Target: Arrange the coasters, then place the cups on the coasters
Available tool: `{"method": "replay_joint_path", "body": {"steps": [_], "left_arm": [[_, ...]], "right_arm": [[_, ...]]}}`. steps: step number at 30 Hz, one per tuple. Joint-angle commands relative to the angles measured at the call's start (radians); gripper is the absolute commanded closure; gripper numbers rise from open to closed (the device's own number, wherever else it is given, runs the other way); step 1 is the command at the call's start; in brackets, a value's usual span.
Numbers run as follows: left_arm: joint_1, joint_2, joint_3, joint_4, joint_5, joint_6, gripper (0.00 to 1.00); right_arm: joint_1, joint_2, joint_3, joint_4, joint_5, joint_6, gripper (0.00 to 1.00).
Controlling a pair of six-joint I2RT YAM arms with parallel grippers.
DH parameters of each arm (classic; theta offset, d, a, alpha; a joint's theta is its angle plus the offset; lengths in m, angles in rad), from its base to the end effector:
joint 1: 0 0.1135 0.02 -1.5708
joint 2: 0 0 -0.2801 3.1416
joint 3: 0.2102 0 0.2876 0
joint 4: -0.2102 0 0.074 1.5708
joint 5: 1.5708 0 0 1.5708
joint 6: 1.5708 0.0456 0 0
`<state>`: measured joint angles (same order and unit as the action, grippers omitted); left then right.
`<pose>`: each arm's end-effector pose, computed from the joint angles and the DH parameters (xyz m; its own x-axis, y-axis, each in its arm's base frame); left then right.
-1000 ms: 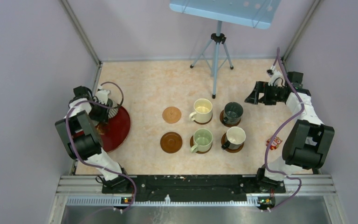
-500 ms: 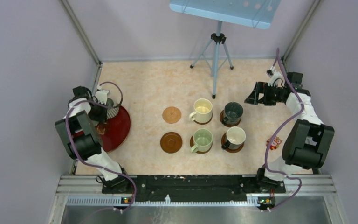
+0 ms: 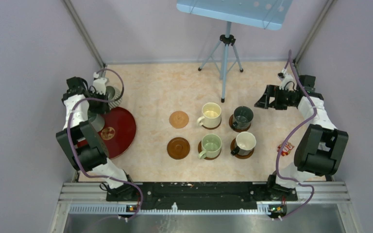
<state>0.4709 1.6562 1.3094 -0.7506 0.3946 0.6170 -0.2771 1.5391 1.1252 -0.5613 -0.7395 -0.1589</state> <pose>0.3481 0.1576 0.2501 -0.7989 0.1927 -0.5698 0.2447 0.9695 -0.0153 0.3481 -0.0671 0.2461 -0.7606 0.0948 -0.6422 -0.2855 0.8396 0.4621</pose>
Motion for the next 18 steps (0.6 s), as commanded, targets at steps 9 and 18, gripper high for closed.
{"method": "replay_joint_path", "body": {"steps": [9,18], "left_arm": [[-0.226,-0.147,0.157,-0.021,0.058,-0.121,1.0],[-0.605,-0.193,0.046,0.005,-0.077,-0.206,1.0]], "right_arm": [[-0.001,-0.032,-0.021,0.045,-0.034,0.019,0.01],[-0.002,-0.041,-0.036,0.052,-0.012,0.009,0.01]]}}
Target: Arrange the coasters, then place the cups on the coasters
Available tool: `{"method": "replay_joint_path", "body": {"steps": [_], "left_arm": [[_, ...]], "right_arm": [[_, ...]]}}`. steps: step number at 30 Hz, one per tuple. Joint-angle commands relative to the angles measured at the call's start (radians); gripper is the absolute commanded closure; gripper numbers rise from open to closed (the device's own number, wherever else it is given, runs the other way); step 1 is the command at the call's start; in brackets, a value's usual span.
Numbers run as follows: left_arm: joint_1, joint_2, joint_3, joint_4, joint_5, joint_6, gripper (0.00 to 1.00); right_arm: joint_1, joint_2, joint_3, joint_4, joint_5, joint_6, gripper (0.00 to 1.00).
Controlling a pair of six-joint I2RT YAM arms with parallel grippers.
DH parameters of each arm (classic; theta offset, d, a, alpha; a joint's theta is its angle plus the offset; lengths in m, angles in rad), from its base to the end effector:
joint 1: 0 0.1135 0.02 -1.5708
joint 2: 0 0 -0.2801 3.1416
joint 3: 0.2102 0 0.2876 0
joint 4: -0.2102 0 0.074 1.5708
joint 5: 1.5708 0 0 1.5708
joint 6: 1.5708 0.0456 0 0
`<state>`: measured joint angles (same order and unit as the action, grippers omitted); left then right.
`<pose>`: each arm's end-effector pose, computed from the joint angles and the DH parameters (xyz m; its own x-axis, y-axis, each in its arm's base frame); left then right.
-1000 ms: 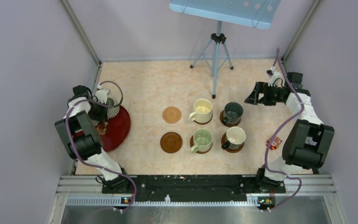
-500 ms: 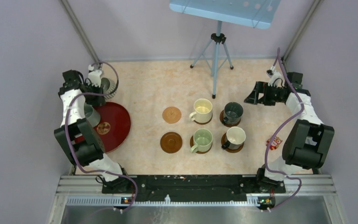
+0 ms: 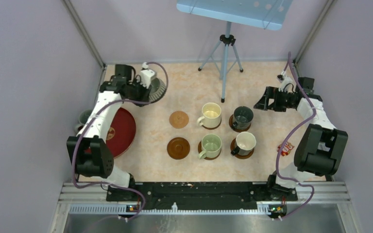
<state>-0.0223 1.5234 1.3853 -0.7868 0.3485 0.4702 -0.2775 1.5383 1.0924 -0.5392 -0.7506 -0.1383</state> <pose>0.3635 -0.0237 0.3207 -0.6091 0.4395 -0.6601 0.5636 0.8255 0.0296 0.3450 -0.0659 0.2368 -0.7714 0.1149 -0.6259 -0.2712 0.8304 0.4868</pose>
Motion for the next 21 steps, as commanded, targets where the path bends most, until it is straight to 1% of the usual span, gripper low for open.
{"method": "replay_joint_path", "body": {"steps": [1,6,13,21], "left_arm": [[-0.147,-0.057,-0.045,0.041,-0.043,-0.073,1.0],[-0.271,-0.036,-0.106,0.076,-0.103,-0.126,1.0],[-0.367,0.018,-0.145,0.095,-0.166,-0.182,1.0],[-0.38,0.033,-0.225,0.205,-0.182,-0.238,1.0]], "right_arm": [[-0.002,-0.041,-0.005,0.031,-0.001,-0.012,0.01],[-0.001,-0.04,-0.009,0.036,0.003,-0.014,0.01],[-0.003,-0.04,-0.012,0.034,0.005,-0.017,0.01],[-0.007,-0.041,-0.015,0.033,0.002,-0.017,0.01]]}}
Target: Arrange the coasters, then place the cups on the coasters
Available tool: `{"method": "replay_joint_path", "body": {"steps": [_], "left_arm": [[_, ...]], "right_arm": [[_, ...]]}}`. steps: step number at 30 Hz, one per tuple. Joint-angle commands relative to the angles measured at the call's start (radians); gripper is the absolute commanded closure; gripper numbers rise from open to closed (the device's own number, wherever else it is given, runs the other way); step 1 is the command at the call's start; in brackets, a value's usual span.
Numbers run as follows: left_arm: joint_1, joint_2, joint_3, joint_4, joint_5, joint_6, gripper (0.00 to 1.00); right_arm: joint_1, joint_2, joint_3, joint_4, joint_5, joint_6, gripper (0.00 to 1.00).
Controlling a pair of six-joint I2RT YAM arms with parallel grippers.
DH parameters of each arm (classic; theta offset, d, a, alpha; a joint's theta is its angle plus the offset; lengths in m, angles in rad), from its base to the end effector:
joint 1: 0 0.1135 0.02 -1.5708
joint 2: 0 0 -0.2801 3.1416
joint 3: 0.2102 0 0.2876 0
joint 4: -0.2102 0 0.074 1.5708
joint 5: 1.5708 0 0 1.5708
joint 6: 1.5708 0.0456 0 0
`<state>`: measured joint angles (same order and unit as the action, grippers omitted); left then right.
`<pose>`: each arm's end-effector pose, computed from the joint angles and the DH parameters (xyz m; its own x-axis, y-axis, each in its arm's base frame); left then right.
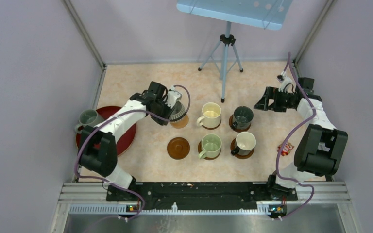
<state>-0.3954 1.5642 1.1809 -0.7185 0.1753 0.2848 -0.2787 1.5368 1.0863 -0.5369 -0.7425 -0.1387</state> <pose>0.3247 -0.1442 0.2380 -0.6630 0.5765 -0.4775 0.6651 0.7464 -0.0223 0.3441 -0.0664 0.2352 -0.7732 0.1153 -0.6236 -0.2648 0.8348 0.4827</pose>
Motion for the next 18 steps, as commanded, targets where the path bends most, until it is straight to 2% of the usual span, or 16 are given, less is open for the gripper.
{"method": "replay_joint_path", "body": {"steps": [1,18], "left_arm": [[-0.008,-0.007,-0.03,0.151,-0.01,-0.063,1.0],[-0.042,0.081,-0.059,0.22,-0.016,-0.114,1.0]], "right_arm": [[-0.006,-0.04,-0.009,0.032,-0.005,-0.016,0.01],[-0.013,-0.041,-0.016,0.031,-0.006,-0.018,0.01]]}}
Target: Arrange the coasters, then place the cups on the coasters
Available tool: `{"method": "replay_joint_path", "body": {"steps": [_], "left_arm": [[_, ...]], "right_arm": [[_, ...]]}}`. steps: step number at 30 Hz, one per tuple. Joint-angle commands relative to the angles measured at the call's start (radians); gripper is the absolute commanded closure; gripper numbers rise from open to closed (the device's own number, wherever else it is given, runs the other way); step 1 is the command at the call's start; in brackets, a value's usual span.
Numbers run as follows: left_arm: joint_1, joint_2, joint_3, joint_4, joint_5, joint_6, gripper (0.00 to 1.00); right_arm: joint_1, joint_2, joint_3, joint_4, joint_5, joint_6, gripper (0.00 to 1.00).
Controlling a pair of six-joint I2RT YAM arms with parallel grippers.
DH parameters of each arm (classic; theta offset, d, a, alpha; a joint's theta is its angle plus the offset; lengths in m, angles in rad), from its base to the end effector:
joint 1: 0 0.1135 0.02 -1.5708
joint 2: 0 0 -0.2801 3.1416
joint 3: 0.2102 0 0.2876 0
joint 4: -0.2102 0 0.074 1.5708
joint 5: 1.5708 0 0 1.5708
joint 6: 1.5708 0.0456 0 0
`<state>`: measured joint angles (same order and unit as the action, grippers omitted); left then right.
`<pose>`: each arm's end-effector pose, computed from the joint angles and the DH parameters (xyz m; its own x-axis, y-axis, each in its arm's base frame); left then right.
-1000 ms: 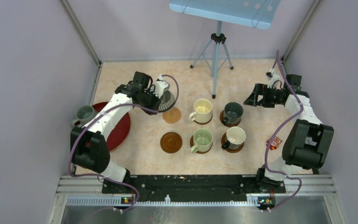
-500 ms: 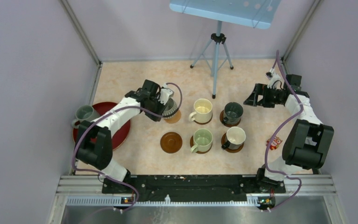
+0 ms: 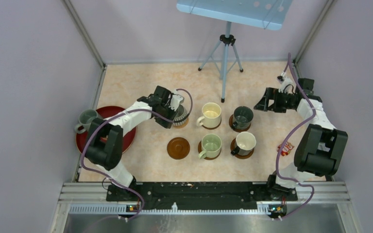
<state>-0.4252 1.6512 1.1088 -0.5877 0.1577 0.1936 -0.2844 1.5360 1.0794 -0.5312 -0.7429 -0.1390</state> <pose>0.3297 -0.1572 0.1912 -0.7184 0.5339 -0.4459 0.6182 0.7839 -0.0573 0.3431 -0.0682 0.2335 -0.7727 0.1196 -0.6235 -0.2603 0.8360 0.4830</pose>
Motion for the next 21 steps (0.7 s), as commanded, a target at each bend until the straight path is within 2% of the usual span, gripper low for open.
{"method": "replay_joint_path", "body": {"steps": [1,21], "left_arm": [[-0.015,-0.005,0.01,0.092,0.001,-0.022,1.0],[-0.056,0.004,-0.006,0.073,-0.012,-0.02,1.0]], "right_arm": [[-0.008,-0.04,-0.009,0.027,-0.005,-0.017,0.01],[-0.01,-0.038,-0.011,0.026,-0.012,-0.019,0.01]]}}
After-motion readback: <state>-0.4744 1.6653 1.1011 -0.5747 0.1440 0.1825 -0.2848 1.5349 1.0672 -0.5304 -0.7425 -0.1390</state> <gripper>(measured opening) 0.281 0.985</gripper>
